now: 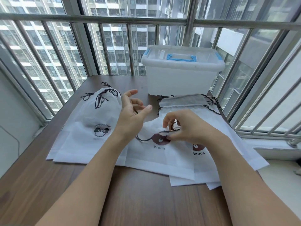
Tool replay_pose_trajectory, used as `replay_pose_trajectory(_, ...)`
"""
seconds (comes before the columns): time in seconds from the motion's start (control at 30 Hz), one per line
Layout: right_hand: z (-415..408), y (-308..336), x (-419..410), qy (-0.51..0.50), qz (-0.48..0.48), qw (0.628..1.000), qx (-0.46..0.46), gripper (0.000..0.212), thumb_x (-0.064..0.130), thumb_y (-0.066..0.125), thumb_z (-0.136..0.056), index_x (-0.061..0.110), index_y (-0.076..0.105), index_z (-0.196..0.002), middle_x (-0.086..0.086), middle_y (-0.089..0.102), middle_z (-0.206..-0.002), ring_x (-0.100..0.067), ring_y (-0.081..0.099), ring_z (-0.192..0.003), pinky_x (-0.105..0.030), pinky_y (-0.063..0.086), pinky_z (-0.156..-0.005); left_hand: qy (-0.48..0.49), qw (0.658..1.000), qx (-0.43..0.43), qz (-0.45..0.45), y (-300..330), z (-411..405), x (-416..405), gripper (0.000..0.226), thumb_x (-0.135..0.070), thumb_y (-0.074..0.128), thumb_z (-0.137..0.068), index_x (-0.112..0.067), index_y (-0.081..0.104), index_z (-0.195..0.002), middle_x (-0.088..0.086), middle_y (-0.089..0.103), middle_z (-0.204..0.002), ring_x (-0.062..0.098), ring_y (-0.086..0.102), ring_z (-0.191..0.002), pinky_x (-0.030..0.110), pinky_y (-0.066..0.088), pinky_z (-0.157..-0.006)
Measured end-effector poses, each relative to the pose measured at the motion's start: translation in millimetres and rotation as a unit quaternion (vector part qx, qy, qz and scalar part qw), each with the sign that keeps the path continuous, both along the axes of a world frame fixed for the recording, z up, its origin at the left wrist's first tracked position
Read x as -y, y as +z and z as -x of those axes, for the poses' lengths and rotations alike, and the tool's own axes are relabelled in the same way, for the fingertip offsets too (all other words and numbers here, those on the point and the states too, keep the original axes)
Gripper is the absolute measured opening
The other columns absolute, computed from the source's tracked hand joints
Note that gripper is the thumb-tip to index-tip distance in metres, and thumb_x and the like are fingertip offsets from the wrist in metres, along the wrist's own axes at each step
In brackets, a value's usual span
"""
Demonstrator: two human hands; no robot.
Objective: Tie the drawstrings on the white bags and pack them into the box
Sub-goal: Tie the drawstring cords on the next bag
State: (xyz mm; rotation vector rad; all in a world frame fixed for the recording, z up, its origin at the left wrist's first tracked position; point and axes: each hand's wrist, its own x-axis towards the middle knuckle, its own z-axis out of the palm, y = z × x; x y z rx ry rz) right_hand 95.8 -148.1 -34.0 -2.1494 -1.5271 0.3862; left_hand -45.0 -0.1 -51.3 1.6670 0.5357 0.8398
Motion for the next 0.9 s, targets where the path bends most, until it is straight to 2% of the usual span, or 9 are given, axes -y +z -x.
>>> replay_pose_trajectory(0.1,-2,-1,-3,-0.002,-0.048,0.999,-0.008,0.014,0.018,0.074,-0.08,0.027,0.072,-0.089,0.017,0.065,-0.076,0.001,0.057,-0.068,-0.017,0.04,-0.064,-0.01,0.986,-0.017,-0.167,3,7,8,0.055,-0.046,0.072,-0.077,-0.028,0.051,-0.125,-0.008,0.054,-0.12,0.004,0.051,-0.121,0.025,0.041,-0.1)
replay_pose_trajectory(0.2,-9,4,1,0.018,-0.069,0.988,-0.14,0.006,0.017,0.069,-0.082,0.018,0.074,-0.079,0.009,0.051,-0.06,-0.008,0.041,-0.056,-0.027,0.034,-0.06,-0.07,0.956,-0.034,-0.285,8,11,13,0.045,-0.047,0.079,-0.074,-0.024,0.068,-0.111,-0.01,0.063,-0.119,0.007,0.052,-0.126,0.026,0.036,-0.109)
replay_pose_trajectory(0.27,-12,9,3,0.014,-0.066,0.972,-0.225,0.015,0.023,0.065,-0.078,0.014,0.076,-0.079,-0.001,0.054,-0.066,-0.015,0.044,-0.065,-0.033,0.033,-0.064,-0.124,0.956,-0.057,-0.259,7,11,17,0.036,-0.034,0.085,-0.075,-0.022,0.072,-0.106,-0.013,0.071,-0.109,0.007,0.062,-0.115,0.033,0.044,-0.104)
replay_pose_trajectory(0.33,-14,11,5,0.006,-0.044,0.959,-0.278,0.017,0.024,0.062,-0.076,0.016,0.076,-0.08,-0.001,0.06,-0.073,-0.018,0.048,-0.072,-0.035,0.034,-0.067,-0.147,0.96,-0.062,-0.228,4,9,20,0.027,-0.021,0.083,-0.079,-0.018,0.074,-0.104,-0.011,0.074,-0.101,0.007,0.068,-0.101,0.03,0.052,-0.093)
replay_pose_trajectory(0.43,-16,8,7,0.002,-0.024,0.955,-0.297,0.017,0.028,0.066,-0.078,0.017,0.077,-0.085,0.002,0.062,-0.078,-0.02,0.044,-0.078,-0.034,0.031,-0.066,-0.152,0.967,-0.072,-0.189,1,5,18,0.015,-0.015,0.076,-0.087,-0.014,0.076,-0.102,-0.005,0.077,-0.092,0.011,0.072,-0.088,0.032,0.055,-0.083)
replay_pose_trajectory(0.57,-18,5,8,-0.003,-0.027,0.952,-0.305,0.018,0.03,0.075,-0.077,0.014,0.076,-0.087,-0.004,0.056,-0.078,-0.022,0.041,-0.079,-0.038,0.026,-0.071,-0.14,0.974,-0.097,-0.152,-2,6,13,0.013,-0.005,0.068,-0.091,-0.008,0.076,-0.101,0.002,0.078,-0.092,0.019,0.074,-0.087,0.039,0.058,-0.087)
replay_pose_trajectory(0.73,-20,4,8,-0.008,-0.017,0.957,-0.289,0.028,0.034,0.081,-0.071,0.009,0.07,-0.079,-0.004,0.049,-0.072,-0.02,0.038,-0.072,-0.031,0.026,-0.061,-0.128,0.96,-0.114,-0.223,-3,6,9,0.008,-0.015,0.073,-0.09,-0.016,0.079,-0.094,-0.006,0.076,-0.08,0.014,0.071,-0.073,0.031,0.057,-0.072)
replay_pose_trajectory(0.83,-23,4,10,-0.01,-0.007,0.964,-0.267,0.032,0.037,0.084,-0.067,0.017,0.059,-0.069,-0.003,0.042,-0.069,-0.021,0.032,-0.069,-0.031,0.022,-0.057,-0.131,0.959,-0.116,-0.224,-2,7,8,0.006,-0.016,0.077,-0.086,-0.016,0.08,-0.091,-0.01,0.076,-0.077,0.002,0.07,-0.07,0.017,0.053,-0.069)
replay_pose_trajectory(0.9,-24,4,11,-0.003,-0.002,0.964,-0.265,0.031,0.037,0.083,-0.068,0.019,0.058,-0.071,-0.002,0.043,-0.07,-0.018,0.034,-0.067,-0.026,0.023,-0.056,-0.139,0.959,-0.121,-0.213,-1,8,7,0.003,-0.016,0.079,-0.084,-0.017,0.08,-0.086,-0.009,0.075,-0.074,0.0,0.068,-0.067,0.017,0.054,-0.068)
